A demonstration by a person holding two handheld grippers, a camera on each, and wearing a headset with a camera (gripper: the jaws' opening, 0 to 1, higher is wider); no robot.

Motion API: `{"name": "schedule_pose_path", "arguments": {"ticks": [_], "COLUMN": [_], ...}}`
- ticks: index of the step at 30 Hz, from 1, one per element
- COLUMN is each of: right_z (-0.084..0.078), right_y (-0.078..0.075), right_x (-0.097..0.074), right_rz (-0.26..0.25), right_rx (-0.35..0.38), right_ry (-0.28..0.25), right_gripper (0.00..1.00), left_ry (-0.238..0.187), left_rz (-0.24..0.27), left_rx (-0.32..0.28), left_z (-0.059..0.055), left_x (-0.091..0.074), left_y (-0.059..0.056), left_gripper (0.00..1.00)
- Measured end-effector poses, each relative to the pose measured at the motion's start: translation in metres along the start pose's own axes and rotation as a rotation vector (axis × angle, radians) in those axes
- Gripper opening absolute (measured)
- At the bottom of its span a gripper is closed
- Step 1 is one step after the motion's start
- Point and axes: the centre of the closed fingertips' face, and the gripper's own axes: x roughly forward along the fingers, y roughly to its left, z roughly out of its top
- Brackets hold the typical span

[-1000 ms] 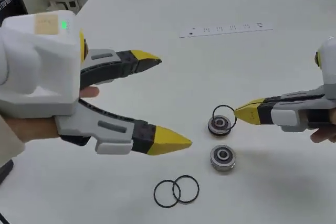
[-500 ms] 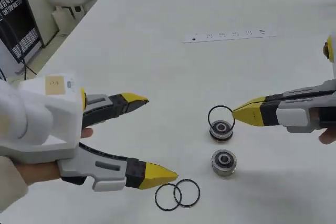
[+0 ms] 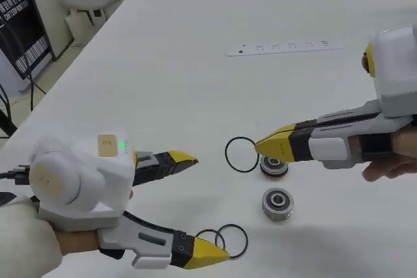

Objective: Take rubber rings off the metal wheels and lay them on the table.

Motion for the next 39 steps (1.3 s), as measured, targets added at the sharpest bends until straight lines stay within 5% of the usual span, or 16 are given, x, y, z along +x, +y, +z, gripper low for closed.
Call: {"name": "schedule_pose_path", "arguments": {"ticks": [14, 29, 39], "right_z": [-0.039, -0.081, -0.102], "right_y": [0.024, 0.017, 0.001], "right_x": [0.029, 0.039, 0.038], "right_rz": [0.056, 0.053, 0.001], "right_rx": [-0.046, 0.016, 0.023], "right_ry": [0.120, 0.209, 0.262], "right_gripper": [0.00, 0.00, 0.00], "left_ry": [0.011, 0.014, 0.015], "left_rz": [-0.038, -0.053, -0.056], "left_rx": [0.003, 0.021, 0.021], "left_z": [-0.006, -0.007, -0.007], "left_x": [0.014, 0.016, 0.018], "left_y": [-0.011, -0.016, -0.018], "left_gripper": [0.82, 0.82, 0.81]}}
